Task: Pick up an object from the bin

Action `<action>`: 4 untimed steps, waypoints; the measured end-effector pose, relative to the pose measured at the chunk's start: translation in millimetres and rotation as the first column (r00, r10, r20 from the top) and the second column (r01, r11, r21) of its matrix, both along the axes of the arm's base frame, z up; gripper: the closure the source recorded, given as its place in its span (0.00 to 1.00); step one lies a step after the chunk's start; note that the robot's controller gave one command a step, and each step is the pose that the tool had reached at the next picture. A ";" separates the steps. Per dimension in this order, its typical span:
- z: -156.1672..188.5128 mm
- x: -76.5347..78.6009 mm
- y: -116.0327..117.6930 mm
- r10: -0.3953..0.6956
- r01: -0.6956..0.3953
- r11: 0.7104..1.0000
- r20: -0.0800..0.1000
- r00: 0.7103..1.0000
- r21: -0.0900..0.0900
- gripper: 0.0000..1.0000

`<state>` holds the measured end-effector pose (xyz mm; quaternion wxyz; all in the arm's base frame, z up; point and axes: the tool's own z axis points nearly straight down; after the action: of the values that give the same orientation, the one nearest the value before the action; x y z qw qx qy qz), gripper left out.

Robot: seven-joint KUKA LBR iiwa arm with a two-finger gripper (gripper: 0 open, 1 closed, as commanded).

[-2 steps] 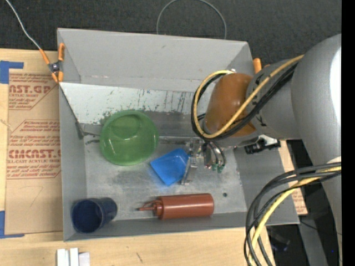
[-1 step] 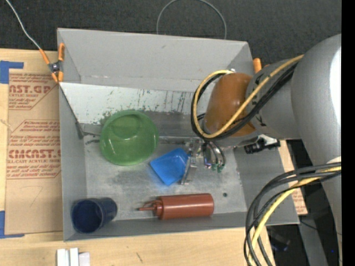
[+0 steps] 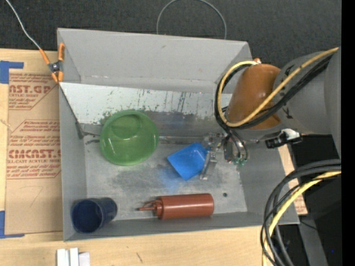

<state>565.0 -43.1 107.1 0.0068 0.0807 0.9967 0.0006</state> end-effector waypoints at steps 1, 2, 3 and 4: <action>0.0 0.0 0.0 0.000 0.000 1.000 0.000 1.000 0.000 1.00; -29.7 25.8 40.7 0.377 -0.377 0.926 0.002 0.926 -0.005 1.00; -35.9 6.7 47.1 -0.049 0.049 0.999 0.001 0.999 0.001 1.00; -35.9 6.7 47.0 -0.049 0.049 0.999 0.001 0.999 0.001 1.00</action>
Offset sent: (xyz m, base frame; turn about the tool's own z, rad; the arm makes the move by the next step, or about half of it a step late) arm 0.0266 0.0417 -0.0307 -0.4073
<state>571.7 4.0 71.3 0.0071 0.1052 0.9944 0.0009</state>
